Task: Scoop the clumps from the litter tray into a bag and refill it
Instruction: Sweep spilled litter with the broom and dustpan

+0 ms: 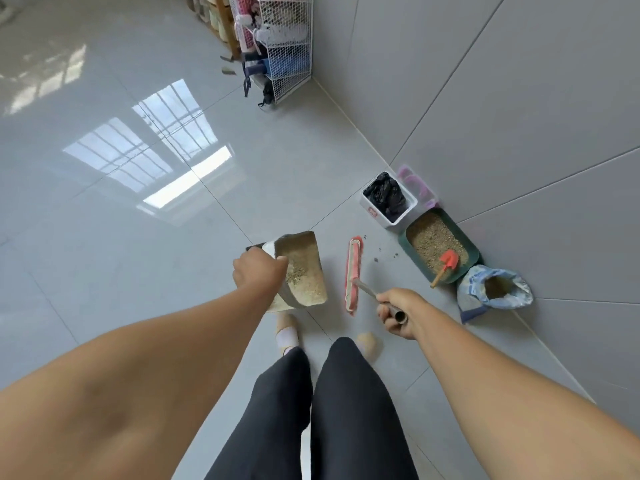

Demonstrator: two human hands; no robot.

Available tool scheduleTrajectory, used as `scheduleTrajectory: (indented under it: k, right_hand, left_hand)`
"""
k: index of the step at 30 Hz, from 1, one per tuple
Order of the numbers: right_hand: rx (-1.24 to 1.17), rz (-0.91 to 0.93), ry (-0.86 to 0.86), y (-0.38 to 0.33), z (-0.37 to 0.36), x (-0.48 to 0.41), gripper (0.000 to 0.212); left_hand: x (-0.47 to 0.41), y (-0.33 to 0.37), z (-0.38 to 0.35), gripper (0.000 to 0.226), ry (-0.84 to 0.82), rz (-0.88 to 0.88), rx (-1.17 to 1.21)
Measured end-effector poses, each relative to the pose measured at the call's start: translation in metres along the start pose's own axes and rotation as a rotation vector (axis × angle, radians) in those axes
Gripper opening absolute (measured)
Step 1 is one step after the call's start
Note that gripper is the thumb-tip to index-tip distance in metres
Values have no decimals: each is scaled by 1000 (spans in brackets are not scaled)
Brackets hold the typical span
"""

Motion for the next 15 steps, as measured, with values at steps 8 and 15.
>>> scheduleTrajectory:
  k: [8,15]
  right_hand:
    - [-32,-83,-119,-19,-67,-49,9]
    - [-66,-96,-121,-39,-91,-94,15]
  left_hand:
    - [-52,-3,-34,26,183,-9,-39]
    - [-89,3,-67,32,277,-42,-16]
Point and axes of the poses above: each hand's wrist, its own x-axis away from the middle knuckle, its own z-axis out of the back of the hand, y = z × x, the point moved 4 cm from there along -x, towards the middle knuckle, and after that the axes turned 14 degrees about y, right-handed, at the moved point
